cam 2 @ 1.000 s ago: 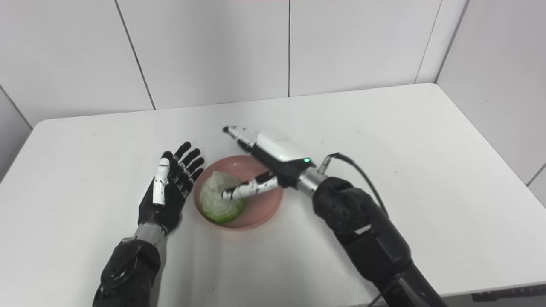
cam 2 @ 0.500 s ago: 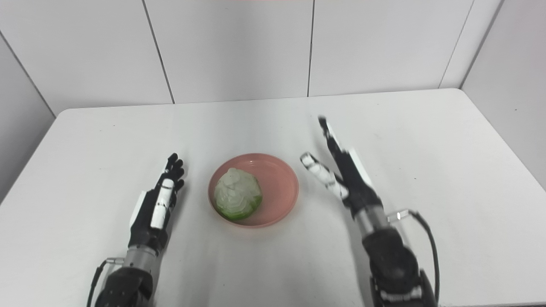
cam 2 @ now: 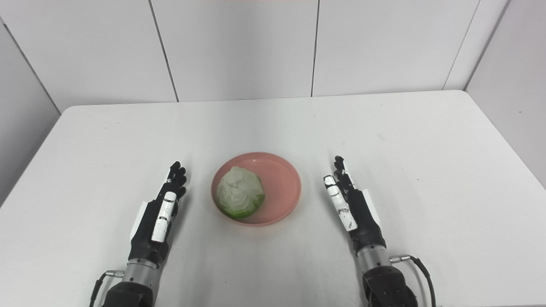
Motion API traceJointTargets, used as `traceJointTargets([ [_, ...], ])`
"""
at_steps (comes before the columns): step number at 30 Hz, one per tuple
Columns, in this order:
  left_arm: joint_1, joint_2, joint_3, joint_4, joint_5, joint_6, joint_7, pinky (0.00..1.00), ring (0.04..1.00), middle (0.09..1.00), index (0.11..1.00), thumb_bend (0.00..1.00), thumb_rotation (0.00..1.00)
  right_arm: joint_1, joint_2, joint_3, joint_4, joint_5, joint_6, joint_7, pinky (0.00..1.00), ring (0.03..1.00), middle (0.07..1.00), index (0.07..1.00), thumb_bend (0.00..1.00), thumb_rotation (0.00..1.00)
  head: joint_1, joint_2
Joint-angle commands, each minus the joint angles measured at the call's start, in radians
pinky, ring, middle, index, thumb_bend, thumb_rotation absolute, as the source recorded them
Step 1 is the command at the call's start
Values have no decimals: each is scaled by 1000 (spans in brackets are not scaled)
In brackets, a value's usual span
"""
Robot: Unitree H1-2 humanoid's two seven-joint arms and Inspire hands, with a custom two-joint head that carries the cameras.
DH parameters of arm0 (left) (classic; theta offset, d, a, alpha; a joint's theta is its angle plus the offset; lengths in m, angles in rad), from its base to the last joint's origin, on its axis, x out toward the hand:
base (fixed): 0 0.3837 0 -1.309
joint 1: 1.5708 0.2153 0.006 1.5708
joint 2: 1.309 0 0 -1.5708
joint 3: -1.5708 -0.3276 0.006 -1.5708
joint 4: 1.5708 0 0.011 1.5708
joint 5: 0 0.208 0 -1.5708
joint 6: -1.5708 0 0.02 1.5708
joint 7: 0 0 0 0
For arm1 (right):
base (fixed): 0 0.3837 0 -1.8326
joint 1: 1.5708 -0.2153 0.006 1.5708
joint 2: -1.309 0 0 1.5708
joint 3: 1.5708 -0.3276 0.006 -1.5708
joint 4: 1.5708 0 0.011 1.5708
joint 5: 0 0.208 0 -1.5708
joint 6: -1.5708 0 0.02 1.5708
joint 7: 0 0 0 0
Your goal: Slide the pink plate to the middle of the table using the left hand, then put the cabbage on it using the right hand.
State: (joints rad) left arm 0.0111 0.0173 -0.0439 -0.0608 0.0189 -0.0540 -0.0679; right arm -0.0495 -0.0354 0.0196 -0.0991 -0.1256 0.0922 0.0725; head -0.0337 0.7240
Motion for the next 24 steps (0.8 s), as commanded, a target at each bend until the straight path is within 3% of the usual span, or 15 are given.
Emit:
traceJointTargets([
  [1, -11, 11, -1, 16, -7, 2, -9, 1000, 1000, 1000, 1000, 453, 1000, -29, -4, 6, 5, 5, -38, -6, 984, 987, 984, 987, 218, 1000, 1, 0],
  [12, -29, 7, 2, 29, -31, 39, -15, 1000, 1000, 1000, 1000, 486, 1000, -43, -18, 21, 6, 21, 16, 7, 979, 979, 981, 978, 221, 1000, 4, 0],
  [24, -37, 5, -4, 20, -46, 67, -24, 985, 981, 991, 995, 441, 1000, -45, -32, 36, -11, 28, 53, 12, 979, 979, 983, 978, 224, 1000, 2, 2],
])
